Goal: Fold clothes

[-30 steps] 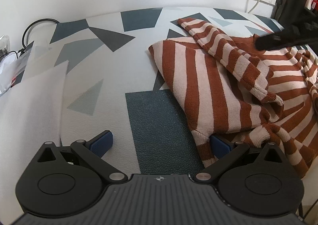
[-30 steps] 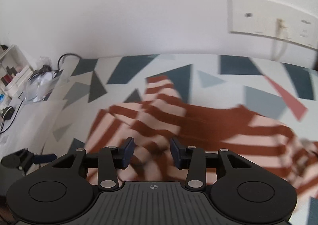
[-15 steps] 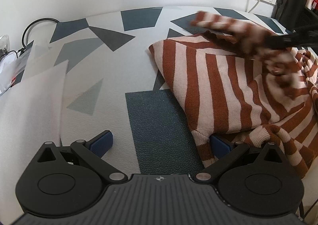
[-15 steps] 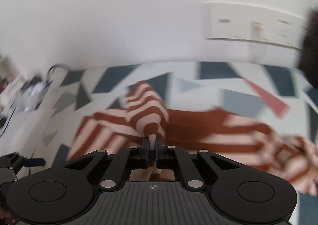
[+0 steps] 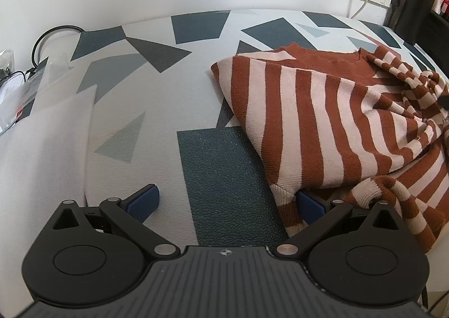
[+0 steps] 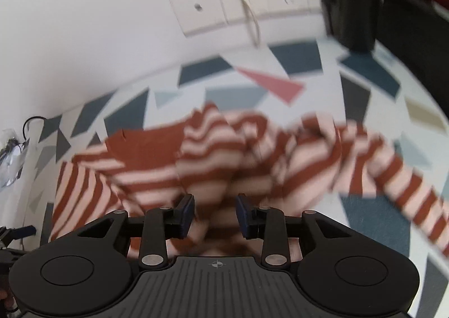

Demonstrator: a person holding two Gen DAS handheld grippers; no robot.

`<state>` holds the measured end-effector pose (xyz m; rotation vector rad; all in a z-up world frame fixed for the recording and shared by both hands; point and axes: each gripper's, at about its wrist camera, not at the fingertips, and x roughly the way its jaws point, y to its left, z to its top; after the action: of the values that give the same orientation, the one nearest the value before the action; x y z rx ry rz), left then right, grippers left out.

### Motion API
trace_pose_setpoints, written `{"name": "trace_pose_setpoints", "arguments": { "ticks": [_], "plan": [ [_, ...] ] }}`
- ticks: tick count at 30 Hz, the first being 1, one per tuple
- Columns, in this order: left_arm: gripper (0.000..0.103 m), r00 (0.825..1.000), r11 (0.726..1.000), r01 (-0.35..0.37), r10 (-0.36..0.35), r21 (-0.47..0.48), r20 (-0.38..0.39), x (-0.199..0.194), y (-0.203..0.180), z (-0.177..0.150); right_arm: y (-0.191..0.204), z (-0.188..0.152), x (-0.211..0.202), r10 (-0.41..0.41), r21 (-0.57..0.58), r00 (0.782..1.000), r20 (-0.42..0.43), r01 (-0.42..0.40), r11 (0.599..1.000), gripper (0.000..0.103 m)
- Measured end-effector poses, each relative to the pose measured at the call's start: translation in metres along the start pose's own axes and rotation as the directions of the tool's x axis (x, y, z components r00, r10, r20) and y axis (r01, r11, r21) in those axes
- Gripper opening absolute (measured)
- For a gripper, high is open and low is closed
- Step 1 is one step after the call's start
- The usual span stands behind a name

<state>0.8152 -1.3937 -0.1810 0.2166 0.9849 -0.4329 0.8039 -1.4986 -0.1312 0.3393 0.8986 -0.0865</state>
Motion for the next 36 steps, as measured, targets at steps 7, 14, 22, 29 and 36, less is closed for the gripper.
{"name": "trace_pose_setpoints", "arguments": {
  "ticks": [7,14,22,29,36],
  "plan": [
    [0.103,1.0,1.0,-0.002,0.002,-0.002,0.009,0.0,0.0,-0.001,0.036,0.027,0.034,-0.003,-0.176,1.0,-0.005,0.003,0.984,0.033],
    [0.103,1.0,1.0,-0.003,0.003,-0.003,0.018,0.0,0.001,-0.003,0.046,0.03,0.068,-0.108,-0.237,0.991,-0.084,0.086,0.968,0.009],
    [0.103,1.0,1.0,-0.005,0.005,-0.003,0.017,0.0,0.0,-0.002,0.012,0.062,0.018,0.106,-0.074,0.988,0.111,-0.098,0.992,0.007],
    [0.103,1.0,1.0,-0.009,0.01,-0.012,0.026,0.0,-0.001,-0.003,-0.059,0.047,-0.021,0.096,0.149,0.956,0.276,-0.141,0.979,0.004],
    [0.103,1.0,1.0,-0.012,0.012,-0.012,0.025,0.0,-0.001,-0.003,-0.116,0.001,-0.007,0.045,0.332,0.993,0.111,-0.08,0.94,0.005]
  ]
}}
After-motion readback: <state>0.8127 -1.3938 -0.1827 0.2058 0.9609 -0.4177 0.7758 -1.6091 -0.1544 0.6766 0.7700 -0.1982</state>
